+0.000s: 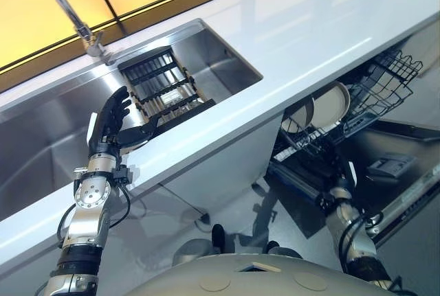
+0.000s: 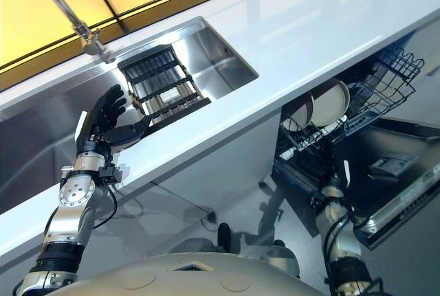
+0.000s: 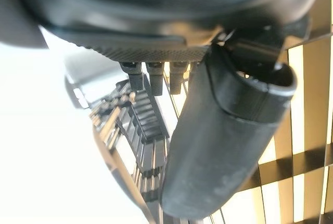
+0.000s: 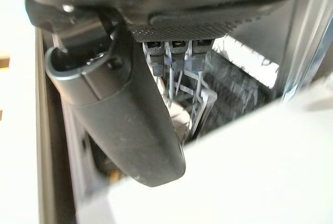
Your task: Pick up plates and place into dishwasher.
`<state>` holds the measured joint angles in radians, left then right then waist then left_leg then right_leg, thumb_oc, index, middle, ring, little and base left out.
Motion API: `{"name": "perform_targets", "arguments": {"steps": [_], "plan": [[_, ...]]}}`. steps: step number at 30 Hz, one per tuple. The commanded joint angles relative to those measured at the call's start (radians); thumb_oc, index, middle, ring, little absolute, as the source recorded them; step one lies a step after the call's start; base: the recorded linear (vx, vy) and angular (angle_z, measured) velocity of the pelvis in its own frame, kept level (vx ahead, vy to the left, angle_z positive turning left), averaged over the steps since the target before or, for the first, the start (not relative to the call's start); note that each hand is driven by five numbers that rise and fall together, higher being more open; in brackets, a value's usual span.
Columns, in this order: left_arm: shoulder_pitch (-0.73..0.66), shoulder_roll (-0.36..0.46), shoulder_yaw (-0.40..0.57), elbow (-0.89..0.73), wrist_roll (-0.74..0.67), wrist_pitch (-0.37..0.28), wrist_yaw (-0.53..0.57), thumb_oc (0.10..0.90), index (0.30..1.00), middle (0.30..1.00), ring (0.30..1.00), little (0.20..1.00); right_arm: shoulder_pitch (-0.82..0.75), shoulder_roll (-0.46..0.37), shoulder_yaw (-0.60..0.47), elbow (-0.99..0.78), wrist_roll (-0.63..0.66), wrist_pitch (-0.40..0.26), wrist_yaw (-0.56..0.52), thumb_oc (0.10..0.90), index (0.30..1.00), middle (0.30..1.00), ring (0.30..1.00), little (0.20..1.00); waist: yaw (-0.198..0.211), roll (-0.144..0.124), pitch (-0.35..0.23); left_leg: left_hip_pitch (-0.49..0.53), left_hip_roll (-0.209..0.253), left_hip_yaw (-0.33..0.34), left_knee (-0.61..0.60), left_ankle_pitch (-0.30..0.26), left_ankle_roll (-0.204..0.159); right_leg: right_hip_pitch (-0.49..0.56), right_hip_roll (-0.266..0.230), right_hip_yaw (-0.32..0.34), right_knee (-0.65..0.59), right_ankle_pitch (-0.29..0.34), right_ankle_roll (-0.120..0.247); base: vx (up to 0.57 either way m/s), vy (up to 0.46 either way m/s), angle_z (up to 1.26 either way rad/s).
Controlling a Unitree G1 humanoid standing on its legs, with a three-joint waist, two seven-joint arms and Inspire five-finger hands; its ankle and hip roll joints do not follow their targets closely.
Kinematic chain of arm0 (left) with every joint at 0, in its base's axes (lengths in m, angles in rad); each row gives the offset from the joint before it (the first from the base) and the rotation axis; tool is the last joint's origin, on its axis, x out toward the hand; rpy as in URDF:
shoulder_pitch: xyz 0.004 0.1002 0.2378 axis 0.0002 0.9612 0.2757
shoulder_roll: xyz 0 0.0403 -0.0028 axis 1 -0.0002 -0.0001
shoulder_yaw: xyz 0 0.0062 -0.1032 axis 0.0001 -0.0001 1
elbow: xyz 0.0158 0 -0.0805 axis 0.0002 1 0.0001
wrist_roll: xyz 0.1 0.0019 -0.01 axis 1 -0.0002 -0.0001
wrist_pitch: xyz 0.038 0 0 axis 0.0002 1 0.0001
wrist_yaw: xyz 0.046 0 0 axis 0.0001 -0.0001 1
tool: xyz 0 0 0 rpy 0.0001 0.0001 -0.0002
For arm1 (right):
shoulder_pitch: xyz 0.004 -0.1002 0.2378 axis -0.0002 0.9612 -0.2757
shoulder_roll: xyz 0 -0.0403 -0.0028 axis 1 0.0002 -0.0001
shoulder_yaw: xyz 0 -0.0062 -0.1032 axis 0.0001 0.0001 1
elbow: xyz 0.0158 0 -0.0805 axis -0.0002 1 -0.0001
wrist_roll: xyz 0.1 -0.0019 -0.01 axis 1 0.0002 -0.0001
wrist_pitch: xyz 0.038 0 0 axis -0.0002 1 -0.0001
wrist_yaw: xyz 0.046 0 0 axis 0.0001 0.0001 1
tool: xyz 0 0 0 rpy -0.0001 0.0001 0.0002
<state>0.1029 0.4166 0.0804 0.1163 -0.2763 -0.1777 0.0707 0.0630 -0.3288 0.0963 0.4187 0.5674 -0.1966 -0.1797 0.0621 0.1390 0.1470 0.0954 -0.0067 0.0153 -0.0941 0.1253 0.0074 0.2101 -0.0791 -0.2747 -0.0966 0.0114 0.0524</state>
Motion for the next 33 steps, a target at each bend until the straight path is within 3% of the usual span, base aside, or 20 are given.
{"name": "perform_targets", "arguments": {"steps": [1,8,13,23,33], "plan": [[-0.065,0.068,0.022,0.007,-0.024,-0.079,-0.009,0.8,0.9,0.9,0.9,0.9,-0.347,0.126,0.101,-0.203,-0.036,-0.183,0.081,0.8,0.9,0.9,0.9,0.9,0.099,-0.037,-0.016,0.054,-0.07,0.01,0.033,-0.141,0.015,-0.051,-0.024,-0.06,0.119,-0.083,-0.001,0.01,-0.007,0.21],[-0.064,0.065,0.019,0.036,-0.024,-0.106,-0.027,0.8,0.9,0.9,0.9,0.9,-0.319,0.147,0.113,-0.284,-0.058,-0.207,0.065,0.8,0.9,0.9,0.9,0.9,0.088,-0.045,-0.029,0.059,-0.072,0.026,0.02,-0.142,0.025,-0.059,-0.019,-0.044,0.11,-0.069,0.011,0.0,-0.023,0.05],[-0.053,0.052,0.032,0.023,-0.009,-0.112,-0.029,0.8,0.9,0.9,0.9,0.9,-0.214,0.148,0.077,-0.321,-0.086,-0.227,0.024,0.8,0.9,0.9,0.9,0.9,0.056,-0.054,-0.033,0.066,-0.068,0.053,0.014,-0.149,0.032,-0.066,-0.014,-0.021,0.101,-0.061,0.022,-0.04,-0.047,-0.03],[0.01,0.032,0.128,-0.019,0.0,-0.13,-0.027,0.8,0.9,0.9,0.9,0.9,0.022,0.099,-0.146,-0.347,-0.179,-0.176,0.022,0.8,0.9,0.9,0.9,0.9,-0.06,-0.078,-0.021,0.083,-0.053,0.114,0.007,-0.166,0.031,-0.078,0.01,0.056,0.079,-0.047,0.039,-0.06,-0.031,-0.12],[0.011,0.052,0.176,-0.018,-0.022,-0.124,-0.029,0.8,0.9,0.9,0.9,0.9,0.098,0.02,-0.313,-0.307,-0.188,-0.174,-0.013,0.8,0.9,0.9,0.9,0.9,-0.116,-0.097,-0.006,0.084,-0.038,0.15,0.007,-0.181,0.023,-0.085,0.025,0.092,0.064,-0.038,0.05,-0.05,-0.037,-0.18]]}}
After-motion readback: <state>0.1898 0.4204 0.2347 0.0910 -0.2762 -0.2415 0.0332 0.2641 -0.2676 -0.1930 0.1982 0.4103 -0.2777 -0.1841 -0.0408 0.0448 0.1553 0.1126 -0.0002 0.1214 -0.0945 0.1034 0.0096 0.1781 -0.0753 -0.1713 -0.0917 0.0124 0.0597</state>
